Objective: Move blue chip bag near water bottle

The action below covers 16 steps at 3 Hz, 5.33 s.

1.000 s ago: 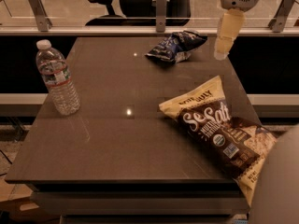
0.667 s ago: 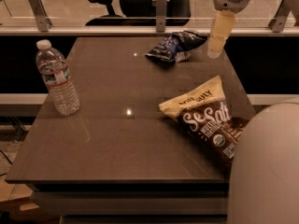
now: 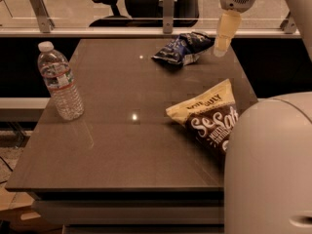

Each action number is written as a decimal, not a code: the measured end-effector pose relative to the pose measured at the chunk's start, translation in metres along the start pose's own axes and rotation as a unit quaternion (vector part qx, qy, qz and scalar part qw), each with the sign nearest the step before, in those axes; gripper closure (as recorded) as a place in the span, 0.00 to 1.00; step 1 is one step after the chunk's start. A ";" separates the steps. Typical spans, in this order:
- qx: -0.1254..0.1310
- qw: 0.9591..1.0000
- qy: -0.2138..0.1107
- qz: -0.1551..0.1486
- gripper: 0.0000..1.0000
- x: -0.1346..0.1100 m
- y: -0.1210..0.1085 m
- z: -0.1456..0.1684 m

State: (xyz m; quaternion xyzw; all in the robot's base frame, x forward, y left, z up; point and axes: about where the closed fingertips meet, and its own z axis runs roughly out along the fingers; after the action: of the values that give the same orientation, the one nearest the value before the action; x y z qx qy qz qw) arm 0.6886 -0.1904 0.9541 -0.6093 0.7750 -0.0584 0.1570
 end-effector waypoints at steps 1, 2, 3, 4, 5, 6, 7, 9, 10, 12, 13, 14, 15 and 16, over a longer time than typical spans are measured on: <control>-0.002 1.000 -0.008 -0.003 0.00 0.000 -0.007 0.013; -0.018 1.000 -0.007 -0.007 0.00 -0.004 -0.010 0.035; -0.029 0.999 -0.007 -0.011 0.00 -0.007 -0.014 0.054; -0.029 0.999 -0.007 -0.010 0.00 -0.007 -0.014 0.054; -0.027 0.999 -0.019 -0.009 0.00 -0.013 -0.020 0.069; -0.032 0.999 -0.032 -0.009 0.00 -0.019 -0.023 0.087; -0.037 0.998 -0.041 -0.011 0.00 -0.024 -0.026 0.102; -0.039 0.997 -0.056 -0.026 0.41 -0.039 -0.032 0.124; -0.040 0.997 -0.061 -0.030 0.64 -0.044 -0.033 0.130; -0.032 0.997 -0.074 -0.020 1.00 -0.039 -0.036 0.125; -0.028 0.996 -0.080 -0.016 1.00 -0.035 -0.035 0.113; -0.026 0.996 -0.083 -0.019 1.00 -0.034 -0.029 0.092; -0.022 0.997 -0.072 -0.016 1.00 -0.031 -0.020 0.066; -0.021 0.997 -0.069 -0.014 1.00 -0.033 -0.007 0.041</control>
Offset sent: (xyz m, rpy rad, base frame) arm 0.0194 -0.0003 -0.0423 -0.0007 0.1357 0.0397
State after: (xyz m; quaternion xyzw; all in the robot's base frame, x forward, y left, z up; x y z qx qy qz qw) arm 0.7144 -0.1566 0.9231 -0.6256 0.7550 -0.0025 0.1965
